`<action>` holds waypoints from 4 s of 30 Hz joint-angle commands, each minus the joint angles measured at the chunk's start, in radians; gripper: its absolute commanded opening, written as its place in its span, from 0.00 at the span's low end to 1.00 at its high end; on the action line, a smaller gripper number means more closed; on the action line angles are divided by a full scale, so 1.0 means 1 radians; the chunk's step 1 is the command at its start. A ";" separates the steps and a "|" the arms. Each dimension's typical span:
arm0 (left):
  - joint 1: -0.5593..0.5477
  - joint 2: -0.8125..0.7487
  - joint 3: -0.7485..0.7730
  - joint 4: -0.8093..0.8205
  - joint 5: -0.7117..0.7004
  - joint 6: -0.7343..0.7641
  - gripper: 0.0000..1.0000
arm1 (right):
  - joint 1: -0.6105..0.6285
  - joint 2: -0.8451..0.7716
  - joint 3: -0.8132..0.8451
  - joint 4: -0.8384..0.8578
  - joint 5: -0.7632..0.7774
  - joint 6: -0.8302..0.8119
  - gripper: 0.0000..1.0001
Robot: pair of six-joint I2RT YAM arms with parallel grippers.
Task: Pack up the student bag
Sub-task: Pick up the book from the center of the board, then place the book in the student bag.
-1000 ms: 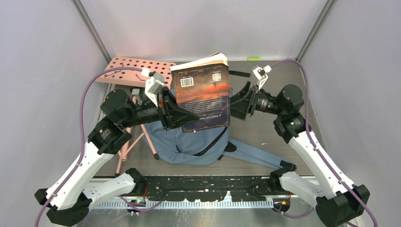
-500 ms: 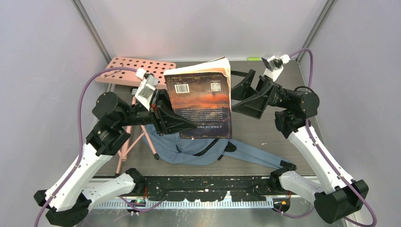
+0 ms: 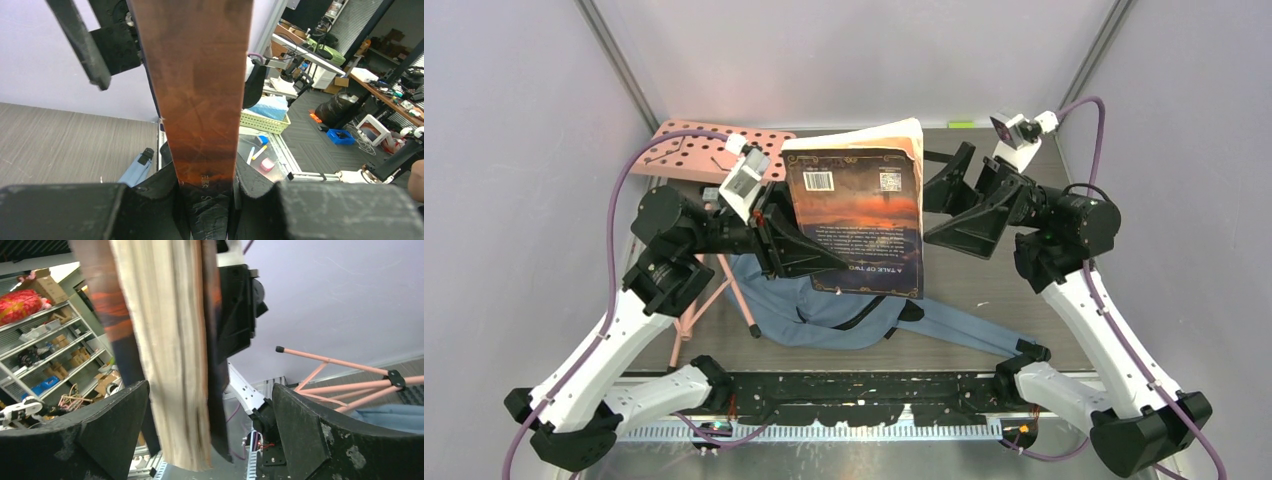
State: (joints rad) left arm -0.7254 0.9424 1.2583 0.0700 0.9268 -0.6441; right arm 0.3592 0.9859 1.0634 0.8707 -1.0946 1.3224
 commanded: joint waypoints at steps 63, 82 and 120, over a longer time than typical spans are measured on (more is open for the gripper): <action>0.130 0.057 -0.059 -0.273 -0.256 0.256 0.72 | 0.090 -0.030 0.180 -1.215 0.690 -0.809 0.00; -0.179 0.296 -0.289 -0.366 -0.763 0.358 0.82 | 0.032 -0.029 0.211 -1.758 1.391 -0.800 0.00; -0.226 0.461 -0.189 -0.429 -0.994 0.419 0.49 | 0.032 -0.105 0.135 -1.742 1.329 -0.801 0.00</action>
State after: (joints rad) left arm -0.9497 1.4014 1.0290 -0.3443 -0.0116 -0.2325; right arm 0.3859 0.9073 1.1774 -0.9970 0.2337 0.4995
